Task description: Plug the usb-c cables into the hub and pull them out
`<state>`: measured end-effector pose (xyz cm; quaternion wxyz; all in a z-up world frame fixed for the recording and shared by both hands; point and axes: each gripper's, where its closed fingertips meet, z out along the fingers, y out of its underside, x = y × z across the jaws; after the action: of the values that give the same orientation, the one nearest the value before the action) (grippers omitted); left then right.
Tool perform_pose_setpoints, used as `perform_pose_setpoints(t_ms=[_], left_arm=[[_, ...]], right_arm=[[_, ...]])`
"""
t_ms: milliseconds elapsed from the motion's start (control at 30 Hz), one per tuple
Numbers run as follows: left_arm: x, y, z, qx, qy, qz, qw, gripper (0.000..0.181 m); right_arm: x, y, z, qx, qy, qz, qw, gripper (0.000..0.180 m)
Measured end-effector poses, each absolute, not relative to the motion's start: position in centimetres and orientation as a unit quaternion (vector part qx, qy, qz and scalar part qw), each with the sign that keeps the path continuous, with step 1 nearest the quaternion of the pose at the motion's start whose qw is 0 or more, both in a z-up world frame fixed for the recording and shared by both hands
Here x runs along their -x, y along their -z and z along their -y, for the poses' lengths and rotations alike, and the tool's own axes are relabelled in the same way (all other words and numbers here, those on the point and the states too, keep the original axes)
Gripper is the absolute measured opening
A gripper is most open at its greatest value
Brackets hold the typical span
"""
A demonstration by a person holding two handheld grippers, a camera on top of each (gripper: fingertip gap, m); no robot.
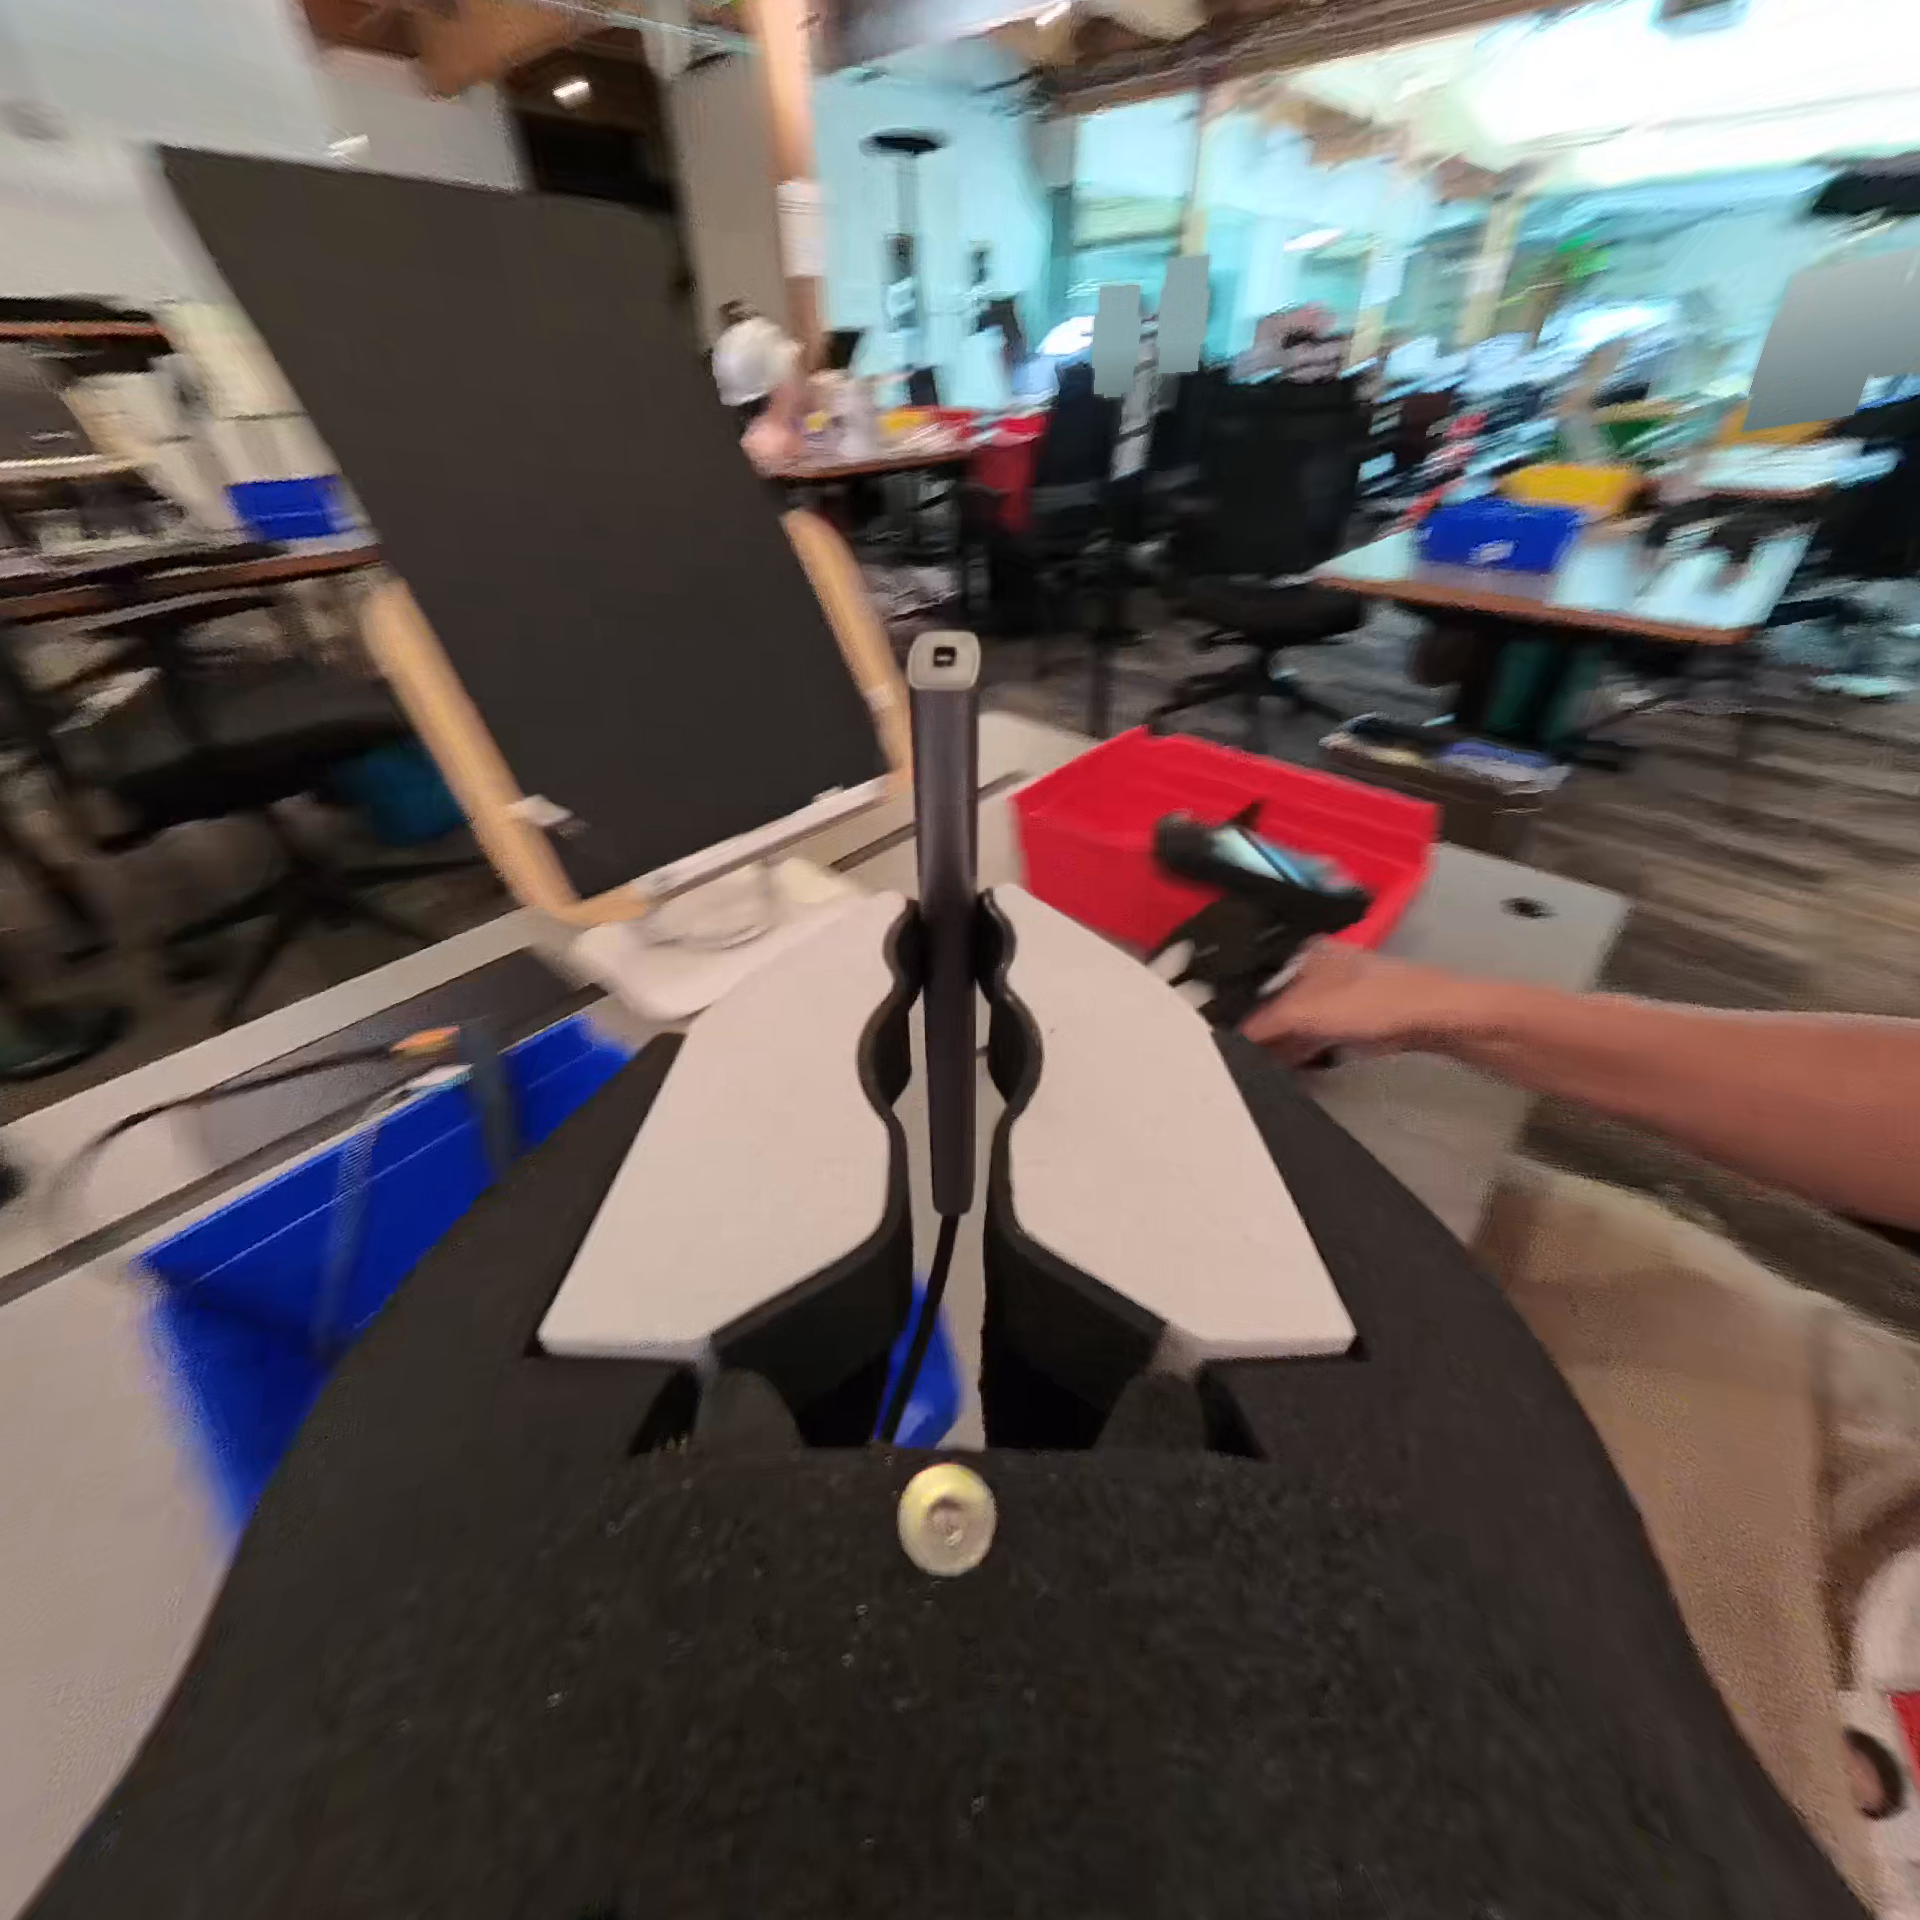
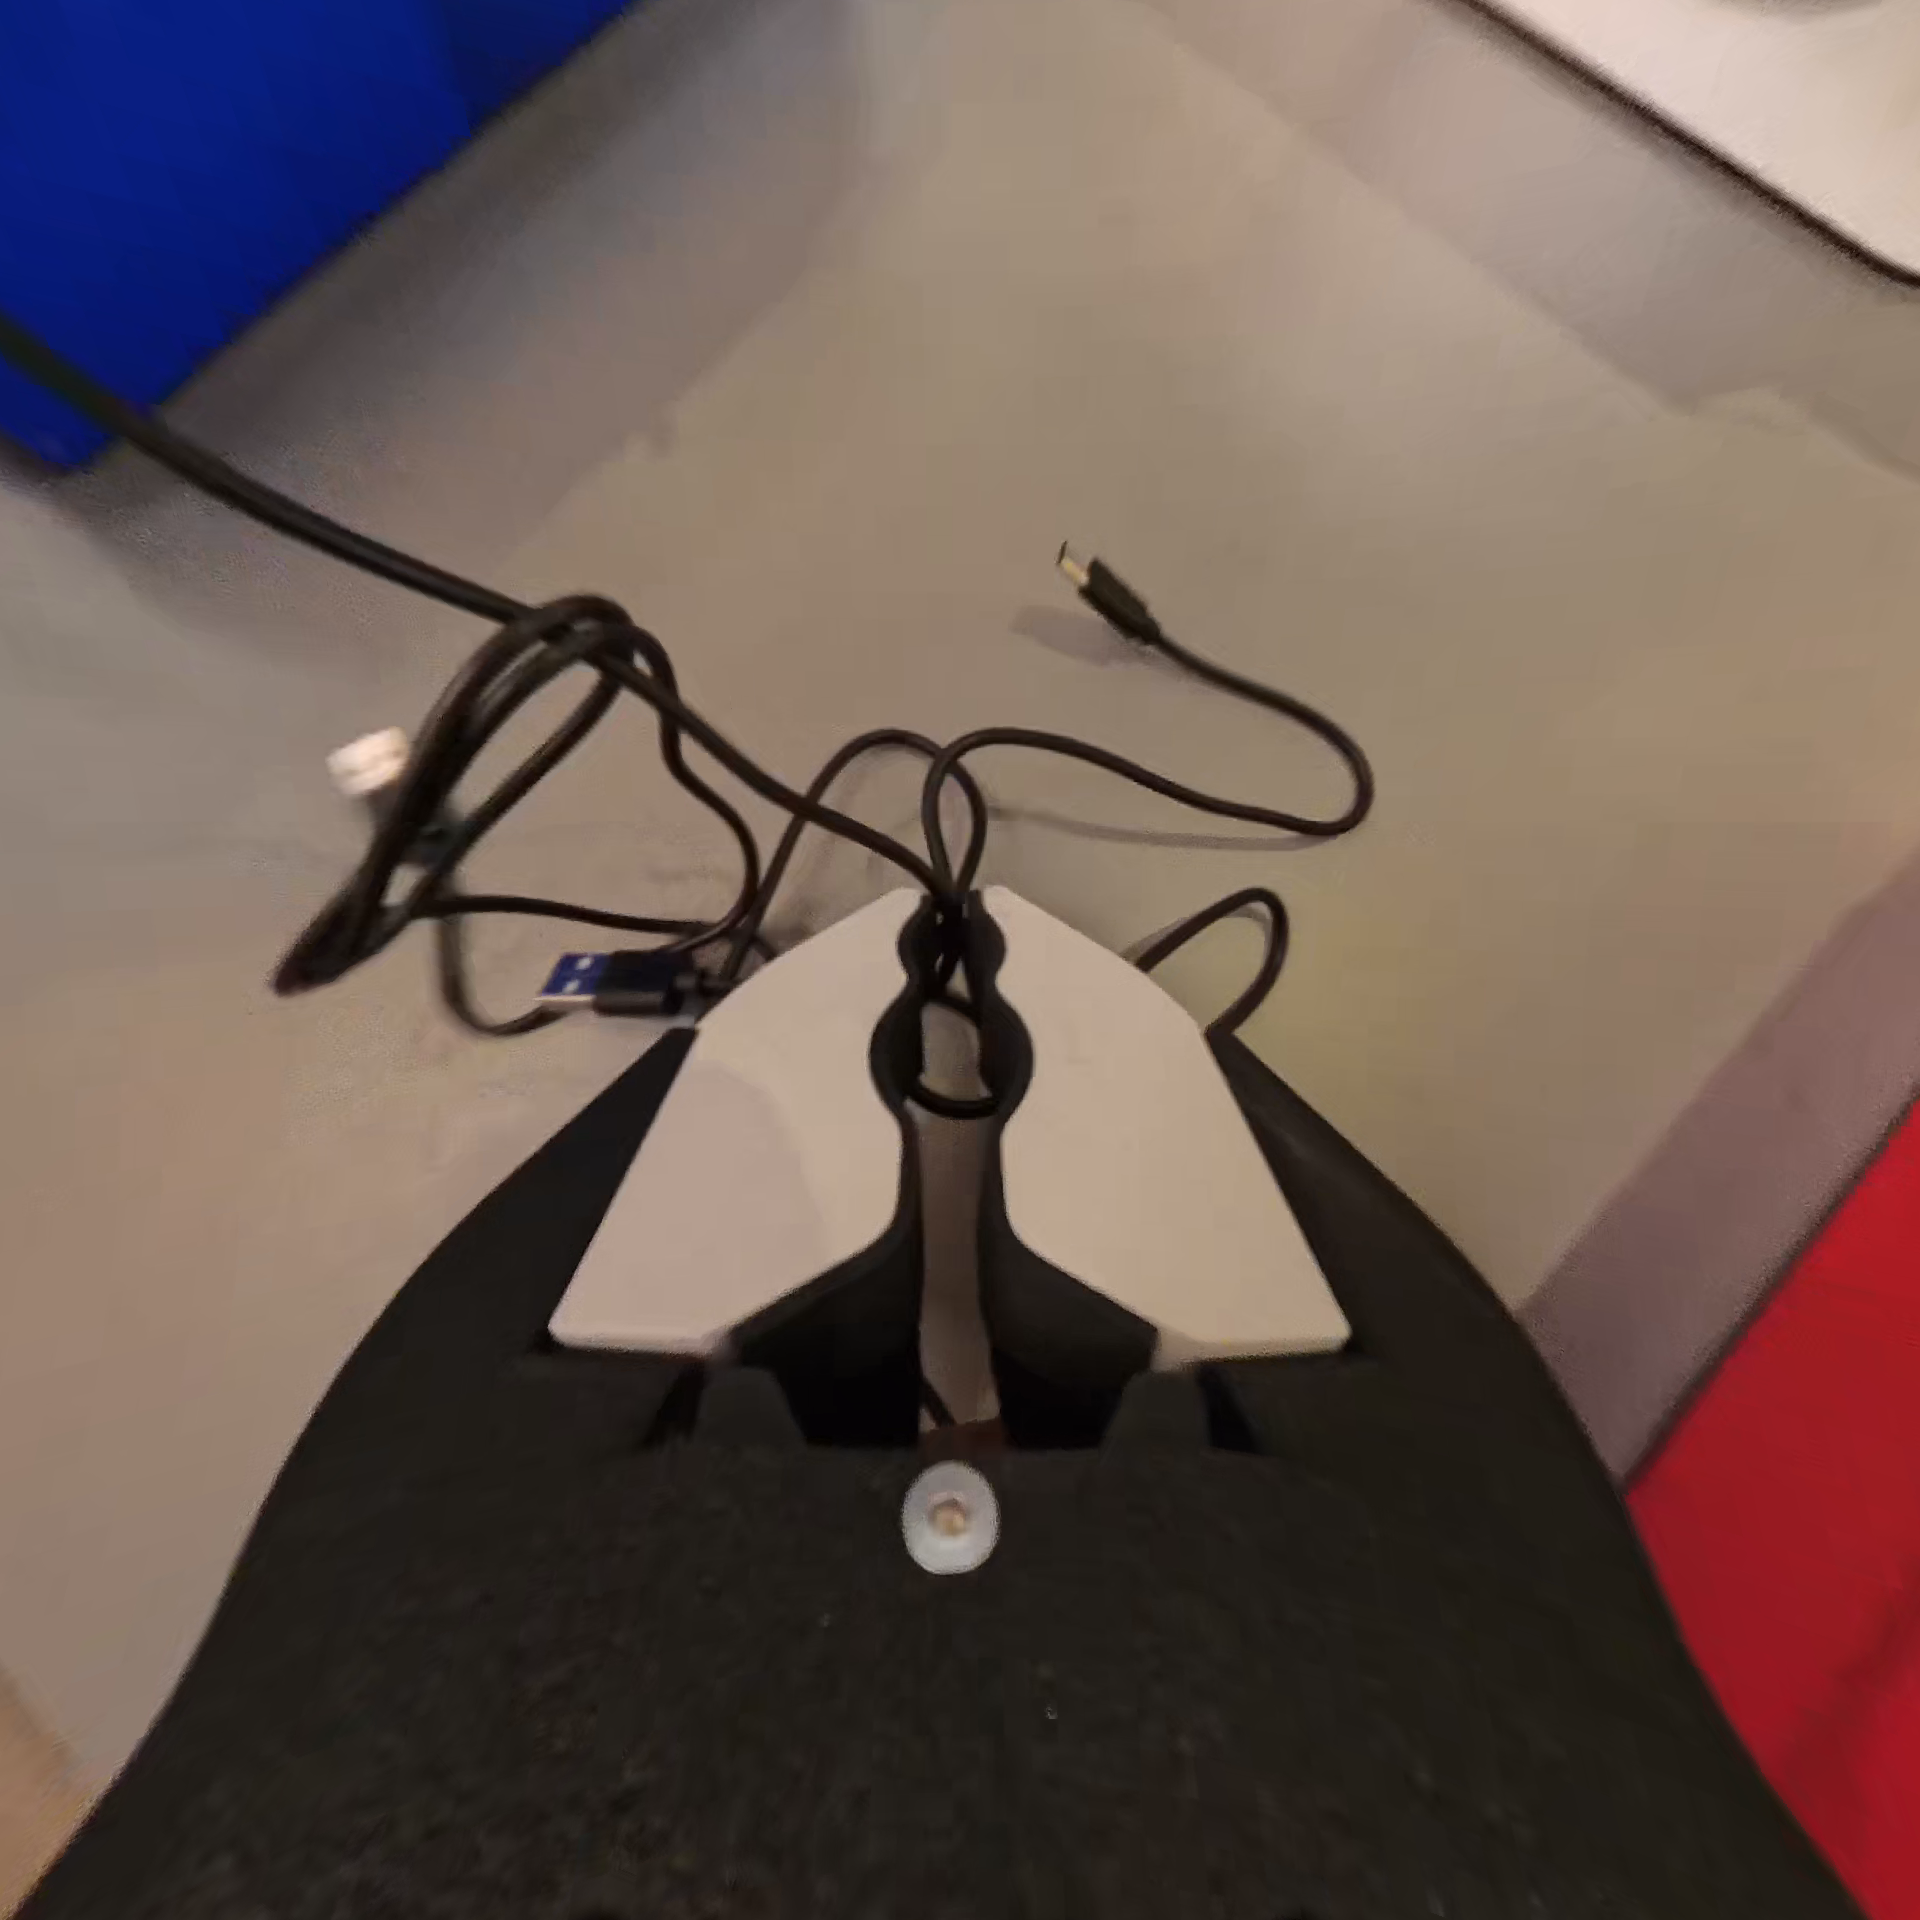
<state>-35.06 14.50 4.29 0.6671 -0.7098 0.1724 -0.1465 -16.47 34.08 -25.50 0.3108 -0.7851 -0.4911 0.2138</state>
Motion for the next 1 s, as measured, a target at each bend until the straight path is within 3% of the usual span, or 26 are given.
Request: perform_pose_setpoints(t_ms=[133,267,467,633,800,1000], left_arm=[[43.3,-2.9,-13.4,0.749,0.048,-0.06,0.658,0.009],[47.8,-3.6,-11.6,0.715,0.106,0.031,0.69,0.009],[44.9,-4.9,-11.5,0.693,0.136,-0.027,0.708,0.009],[40.2,-6.5,-11.3,0.666,0.177,-0.102,0.717,0.009],[35.0,-5.7,-12.6,0.666,0.256,-0.156,0.683,0.009],[25.0,0.0,-15.8,0.678,0.36,-0.261,0.586,0.009]], right_arm=[[15.7,20.1,-31.3,0.733,-0.42,0.433,0.316,0.003],[14.5,13.3,-24.8,0.57,-0.586,0.464,0.34,0.002],[10.7,5.4,-25.6,0.488,-0.705,0.352,0.375,0.003],[10.5,8.7,-28.4,0.593,-0.575,0.38,0.416,0.051],[11.7,10.1,-27.7,0.621,-0.487,0.441,0.428,0.048],[15.5,6.9,-18.5,0.514,-0.561,0.519,0.389,0.035]])
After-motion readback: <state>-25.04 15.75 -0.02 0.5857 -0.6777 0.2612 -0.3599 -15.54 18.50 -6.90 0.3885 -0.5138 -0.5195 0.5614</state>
